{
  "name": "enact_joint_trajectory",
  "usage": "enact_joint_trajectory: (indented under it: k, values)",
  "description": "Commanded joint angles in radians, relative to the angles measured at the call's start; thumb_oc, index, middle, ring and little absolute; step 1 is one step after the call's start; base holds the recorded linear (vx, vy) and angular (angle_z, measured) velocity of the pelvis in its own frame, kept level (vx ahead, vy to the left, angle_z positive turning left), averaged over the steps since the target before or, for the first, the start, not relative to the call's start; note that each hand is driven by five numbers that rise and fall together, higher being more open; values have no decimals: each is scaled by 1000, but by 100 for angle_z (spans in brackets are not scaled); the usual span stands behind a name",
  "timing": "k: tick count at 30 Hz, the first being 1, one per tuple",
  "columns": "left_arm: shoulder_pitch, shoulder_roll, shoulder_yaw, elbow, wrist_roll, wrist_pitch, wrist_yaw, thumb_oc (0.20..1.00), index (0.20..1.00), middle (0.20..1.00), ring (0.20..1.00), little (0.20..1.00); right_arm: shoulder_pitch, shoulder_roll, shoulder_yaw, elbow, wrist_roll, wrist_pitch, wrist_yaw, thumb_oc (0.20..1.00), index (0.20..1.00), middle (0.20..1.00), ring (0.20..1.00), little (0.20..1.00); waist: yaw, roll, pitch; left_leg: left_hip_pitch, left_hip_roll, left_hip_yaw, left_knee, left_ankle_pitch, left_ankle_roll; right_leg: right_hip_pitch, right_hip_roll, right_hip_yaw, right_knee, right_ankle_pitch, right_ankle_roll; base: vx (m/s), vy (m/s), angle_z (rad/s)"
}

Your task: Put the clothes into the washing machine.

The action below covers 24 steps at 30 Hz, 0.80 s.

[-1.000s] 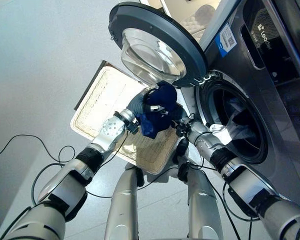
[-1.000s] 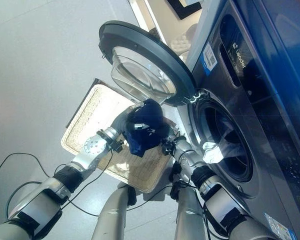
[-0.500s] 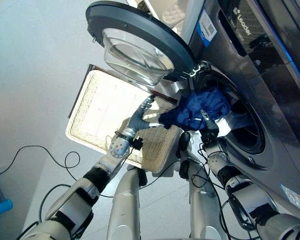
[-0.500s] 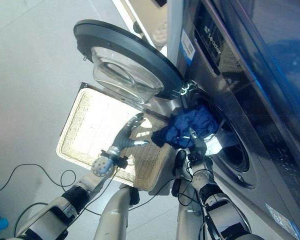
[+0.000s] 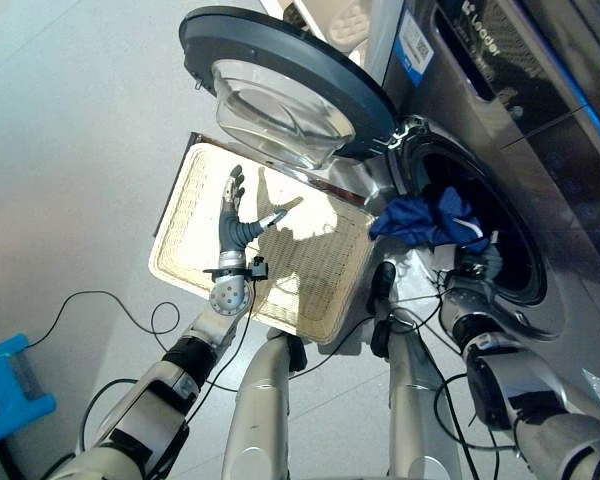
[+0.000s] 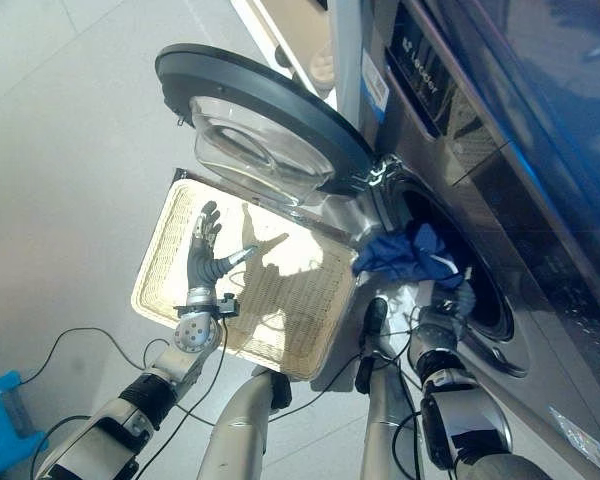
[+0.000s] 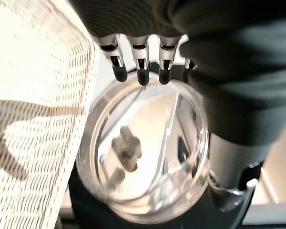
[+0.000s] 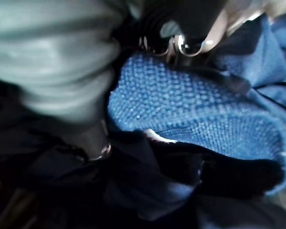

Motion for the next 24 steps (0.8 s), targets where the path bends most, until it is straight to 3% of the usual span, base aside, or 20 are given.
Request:
enact_joint_trajectory:
  k: [1, 3, 7, 9, 18, 24]
  values:
    - [-2, -11, 19, -109, 41, -13, 25, 1000, 1000, 1000, 1000, 1000, -33, -89, -20, -19, 75, -112, -25, 200, 200, 200, 200, 200, 7, 43, -24, -88, -43, -32, 132, -100, -68, -1, -39, -40, 22, -11, 148, 9, -6, 5]
    - [-1, -6, 18, -123, 38, -7, 29, 1000, 1000, 1000, 1000, 1000, -43, -100, -26, -23, 87, -121, -28, 200, 200, 200, 200, 200, 7, 44, -24, -98, -44, -32, 131, -94, -65, -11, -41, -40, 21, -3, 146, 12, 2, 8]
    - [42, 38, -4, -219, 22, 30, 38, 1000, 1000, 1000, 1000, 1000, -86, -172, -94, -91, 121, -205, -72, 200, 200, 200, 200, 200, 14, 47, -24, -109, -43, -40, 143, -103, -63, -23, -42, -41, 34, -3, 149, 16, -2, 2]
    - [56, 61, -18, -254, 10, 46, 40, 1000, 1000, 1000, 1000, 1000, -104, -202, -120, -132, 121, -294, -124, 200, 200, 200, 200, 200, 17, 41, -24, -98, -41, -40, 147, -115, -62, -15, -40, -37, 42, -9, 154, 18, -18, 5]
    - [77, 121, -44, -314, -10, 81, 53, 1000, 1000, 1000, 1000, 1000, -95, -322, -174, -206, 121, -488, -162, 200, 200, 200, 200, 200, 5, 25, -24, -80, -25, -27, 142, -112, -56, -5, -43, -33, 47, -1, 157, 13, -1, 1]
    - [95, 138, -50, -335, -29, 95, 54, 1000, 1000, 1000, 1000, 1000, -85, -363, -174, -264, 121, -493, -118, 200, 200, 200, 200, 200, -4, 22, -24, -67, -19, -24, 145, -120, -60, 4, -47, -29, 48, -5, 163, 11, 1, 0]
